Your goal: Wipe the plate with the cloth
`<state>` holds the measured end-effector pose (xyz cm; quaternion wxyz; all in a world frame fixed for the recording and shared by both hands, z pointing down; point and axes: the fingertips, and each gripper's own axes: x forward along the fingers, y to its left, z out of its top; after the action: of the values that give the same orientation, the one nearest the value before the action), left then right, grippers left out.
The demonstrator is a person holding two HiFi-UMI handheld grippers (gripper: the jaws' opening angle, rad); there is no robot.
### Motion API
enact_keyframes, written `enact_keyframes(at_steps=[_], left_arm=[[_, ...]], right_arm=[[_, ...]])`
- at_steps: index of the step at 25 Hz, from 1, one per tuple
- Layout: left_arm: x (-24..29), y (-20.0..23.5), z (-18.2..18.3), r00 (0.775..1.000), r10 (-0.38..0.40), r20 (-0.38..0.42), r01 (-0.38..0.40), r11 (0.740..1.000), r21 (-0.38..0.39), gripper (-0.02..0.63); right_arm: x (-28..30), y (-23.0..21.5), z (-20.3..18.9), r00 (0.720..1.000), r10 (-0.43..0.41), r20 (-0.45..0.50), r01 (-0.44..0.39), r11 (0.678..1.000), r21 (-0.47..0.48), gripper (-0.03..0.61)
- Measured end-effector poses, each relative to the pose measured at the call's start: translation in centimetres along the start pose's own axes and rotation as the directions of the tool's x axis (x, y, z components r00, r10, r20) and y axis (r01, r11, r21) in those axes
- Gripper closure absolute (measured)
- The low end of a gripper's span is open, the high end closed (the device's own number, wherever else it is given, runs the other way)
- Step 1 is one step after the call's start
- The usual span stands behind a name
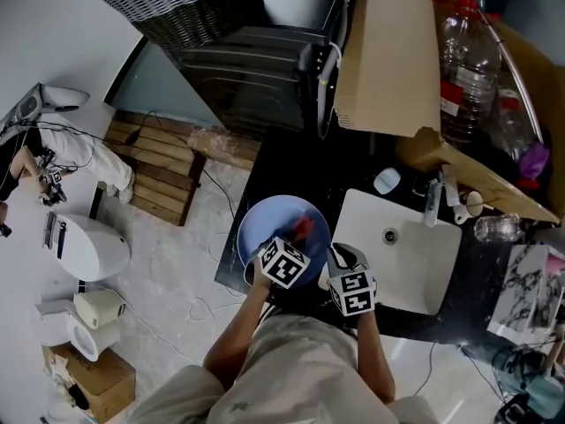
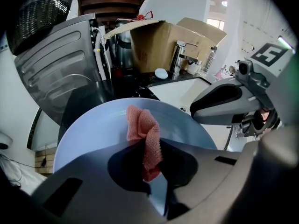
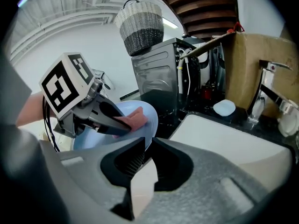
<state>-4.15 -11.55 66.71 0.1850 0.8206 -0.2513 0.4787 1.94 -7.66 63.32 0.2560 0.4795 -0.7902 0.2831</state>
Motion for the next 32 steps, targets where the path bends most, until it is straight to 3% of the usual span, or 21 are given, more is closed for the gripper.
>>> enact_keyframes(at_steps=[7,12,22,32], left_arm=[[-0.2,1.9,0.1,0.997,0.063,0.046,-0.061,0.998,-0.027,0.58],[-1.3,2.6,1.2,0.983,0.083,0.164,-0.077,0.996,-0.041,0.58],[-5.4,1.0,4.6,0.905,0.046,0.422,-0.079,0.995,0.061,0.58],[-8.9,0.0,5.7,0.829,0.017,0.559,-0.077,0.994,0.083,0.58]], right_arm=[[-1.5,-0.8,0.2,0.998,-0.054,0.032,0.054,0.999,-0.001,0.546],[-2.7,-1.3,1.6,0.989,-0.101,0.108,0.103,0.995,-0.015,0.546],[-4.7,-1.3,4.0,0.963,-0.148,0.224,0.158,0.987,-0.029,0.548],[-6.6,-0.5,6.2,0.923,-0.187,0.336,0.211,0.977,-0.036,0.548]])
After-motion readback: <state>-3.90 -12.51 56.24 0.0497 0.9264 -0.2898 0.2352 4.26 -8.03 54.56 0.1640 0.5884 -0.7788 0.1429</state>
